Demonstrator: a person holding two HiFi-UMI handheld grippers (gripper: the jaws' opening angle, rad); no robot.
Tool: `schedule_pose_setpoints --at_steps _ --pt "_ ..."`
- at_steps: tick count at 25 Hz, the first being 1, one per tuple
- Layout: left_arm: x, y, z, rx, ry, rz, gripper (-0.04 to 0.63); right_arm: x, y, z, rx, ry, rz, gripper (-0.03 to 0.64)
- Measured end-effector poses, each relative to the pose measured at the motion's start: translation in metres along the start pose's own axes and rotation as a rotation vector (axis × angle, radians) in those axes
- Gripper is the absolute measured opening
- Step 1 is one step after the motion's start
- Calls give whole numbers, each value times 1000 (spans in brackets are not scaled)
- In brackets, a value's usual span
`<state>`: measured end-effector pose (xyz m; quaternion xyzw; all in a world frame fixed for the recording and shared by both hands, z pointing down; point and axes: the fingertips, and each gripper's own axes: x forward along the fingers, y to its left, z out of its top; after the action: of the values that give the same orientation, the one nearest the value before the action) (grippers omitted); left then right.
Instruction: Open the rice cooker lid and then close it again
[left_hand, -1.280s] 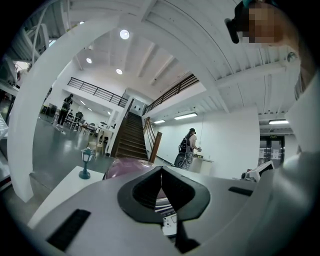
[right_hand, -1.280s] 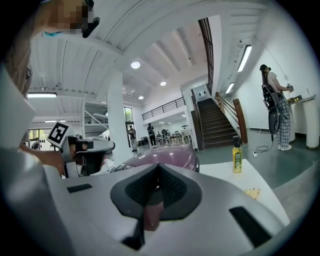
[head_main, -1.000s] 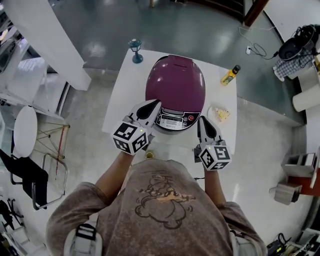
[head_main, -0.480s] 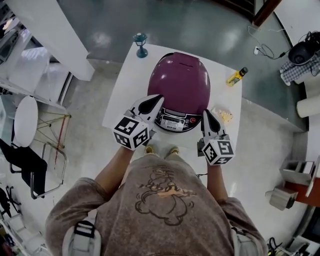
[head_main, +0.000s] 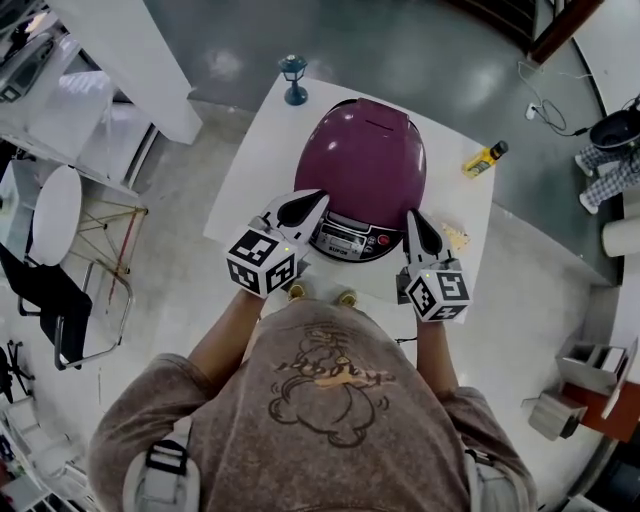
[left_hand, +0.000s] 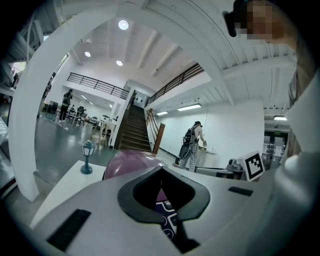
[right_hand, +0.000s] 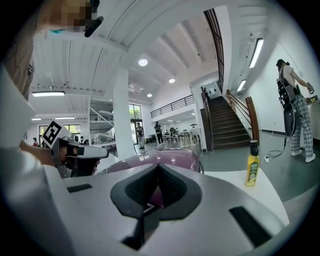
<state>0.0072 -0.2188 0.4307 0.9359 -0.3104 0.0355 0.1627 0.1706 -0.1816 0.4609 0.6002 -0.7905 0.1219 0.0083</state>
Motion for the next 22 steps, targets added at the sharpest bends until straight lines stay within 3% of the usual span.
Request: schedule_pose_setpoints --at_steps 9,22 --pt "3 -14 -25 20 115 -15 21 2 -3 -1 13 -2 35 0" --pt "4 -14 -38 31 177 18 21 5 -2 -5 15 10 70 0"
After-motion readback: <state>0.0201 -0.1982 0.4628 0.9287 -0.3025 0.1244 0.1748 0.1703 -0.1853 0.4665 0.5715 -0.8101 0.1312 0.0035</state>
